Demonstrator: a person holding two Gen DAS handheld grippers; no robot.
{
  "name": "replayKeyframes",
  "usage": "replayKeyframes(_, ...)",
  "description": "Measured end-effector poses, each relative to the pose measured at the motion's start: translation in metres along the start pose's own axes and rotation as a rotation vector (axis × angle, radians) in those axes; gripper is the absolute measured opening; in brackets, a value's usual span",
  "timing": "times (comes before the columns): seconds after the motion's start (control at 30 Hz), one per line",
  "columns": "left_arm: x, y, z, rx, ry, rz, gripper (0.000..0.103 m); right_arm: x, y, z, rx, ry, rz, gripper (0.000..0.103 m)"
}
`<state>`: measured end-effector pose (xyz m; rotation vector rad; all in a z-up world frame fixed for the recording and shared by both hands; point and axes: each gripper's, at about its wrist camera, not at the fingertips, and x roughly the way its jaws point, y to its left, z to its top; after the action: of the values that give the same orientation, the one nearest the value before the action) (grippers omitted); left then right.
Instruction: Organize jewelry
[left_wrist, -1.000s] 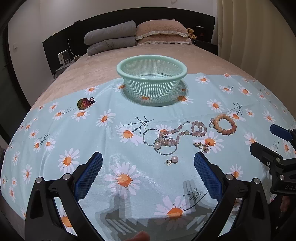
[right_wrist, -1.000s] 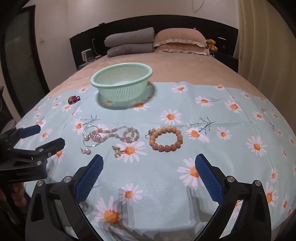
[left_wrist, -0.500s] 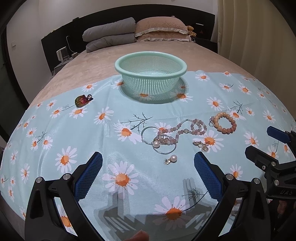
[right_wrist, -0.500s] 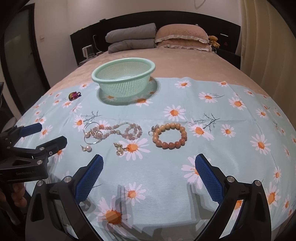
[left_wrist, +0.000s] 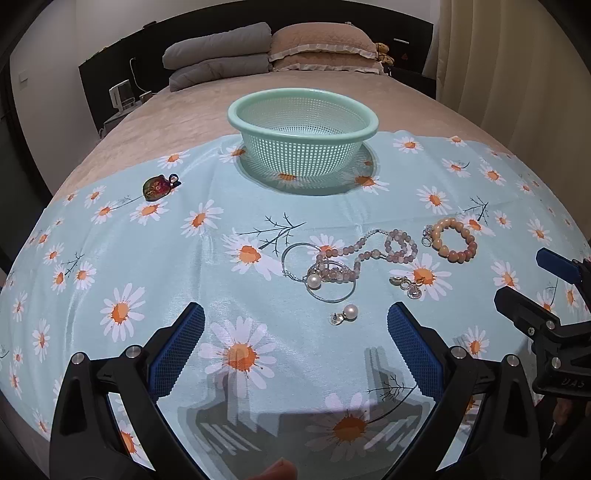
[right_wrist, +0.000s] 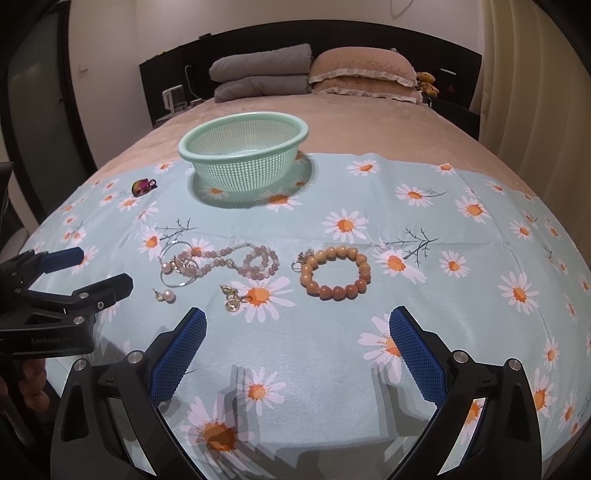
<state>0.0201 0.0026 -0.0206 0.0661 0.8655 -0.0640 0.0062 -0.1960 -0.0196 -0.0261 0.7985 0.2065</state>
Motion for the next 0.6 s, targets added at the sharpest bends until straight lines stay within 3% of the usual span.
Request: replayKeyframes(0.6, 0.018, -0.007, 0.005, 0.039, 0.045, 0.001, 0.097, 0.016, -0.009, 0.004, 0.006, 0.033, -0.005, 0.095)
